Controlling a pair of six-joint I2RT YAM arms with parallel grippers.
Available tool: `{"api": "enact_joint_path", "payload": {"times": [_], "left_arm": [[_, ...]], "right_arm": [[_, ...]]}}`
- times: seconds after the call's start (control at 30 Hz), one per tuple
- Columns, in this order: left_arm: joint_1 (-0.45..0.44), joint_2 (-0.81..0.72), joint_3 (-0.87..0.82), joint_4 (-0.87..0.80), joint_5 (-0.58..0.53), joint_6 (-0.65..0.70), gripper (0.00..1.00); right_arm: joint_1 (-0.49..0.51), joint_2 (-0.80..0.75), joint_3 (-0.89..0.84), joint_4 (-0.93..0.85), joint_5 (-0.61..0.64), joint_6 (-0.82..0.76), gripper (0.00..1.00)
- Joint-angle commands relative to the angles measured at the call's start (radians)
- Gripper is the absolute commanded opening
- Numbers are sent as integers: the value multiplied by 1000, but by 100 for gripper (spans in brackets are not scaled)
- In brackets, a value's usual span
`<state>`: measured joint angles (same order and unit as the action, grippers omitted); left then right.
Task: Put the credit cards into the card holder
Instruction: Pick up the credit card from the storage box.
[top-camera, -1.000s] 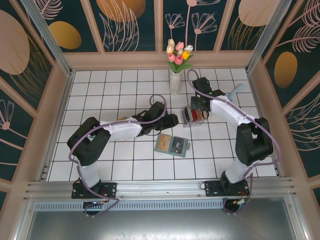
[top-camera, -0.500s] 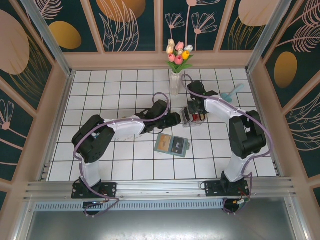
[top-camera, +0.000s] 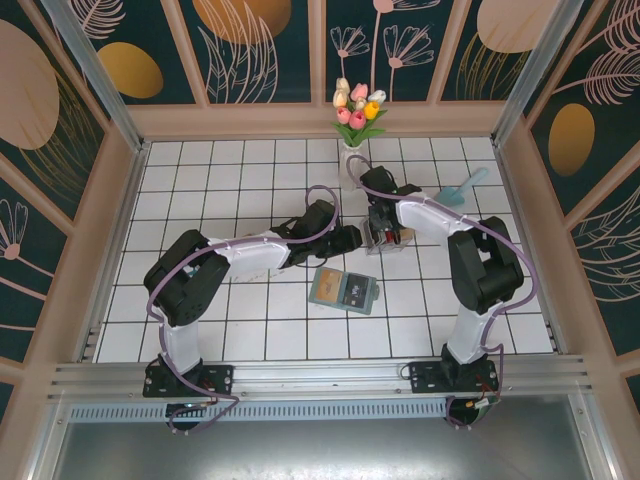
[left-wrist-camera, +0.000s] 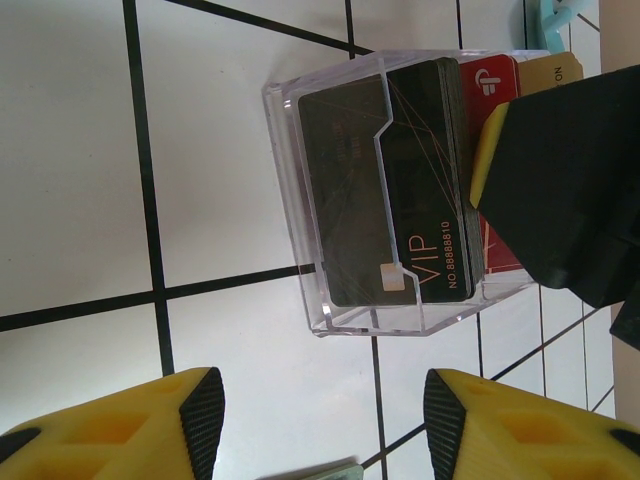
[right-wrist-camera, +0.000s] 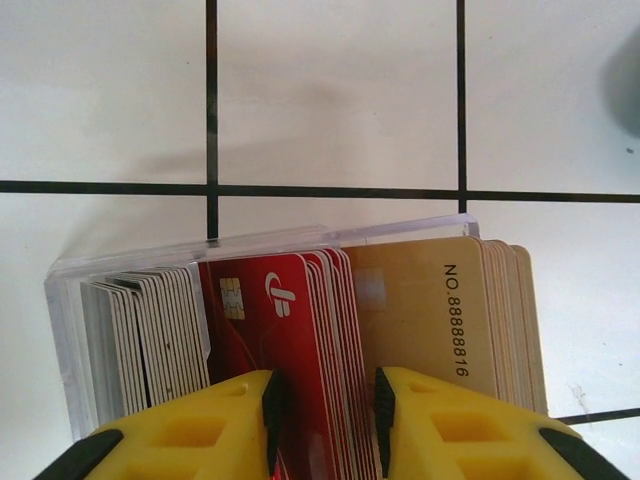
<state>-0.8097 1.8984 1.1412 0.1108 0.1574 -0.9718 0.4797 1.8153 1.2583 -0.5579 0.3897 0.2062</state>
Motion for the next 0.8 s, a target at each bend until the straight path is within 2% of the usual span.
{"api": "enact_joint_path", "payload": {"times": [0.0,0.27,0.37,0.77], "left_arm": [[8,7,6,1,15,6,58],[8,3,3,6,20,-1,58],[8,1,-1,7,20,0,58],[7,-9,-23,30,28,-14,58]], "right_arm": [[6,7,30,-56,89,-22,34],[5,-20,26,-62,116,-21,32],[5,-27,26,-67,114,-22,29],[6,-43,30,-81,137,-28,28]]}}
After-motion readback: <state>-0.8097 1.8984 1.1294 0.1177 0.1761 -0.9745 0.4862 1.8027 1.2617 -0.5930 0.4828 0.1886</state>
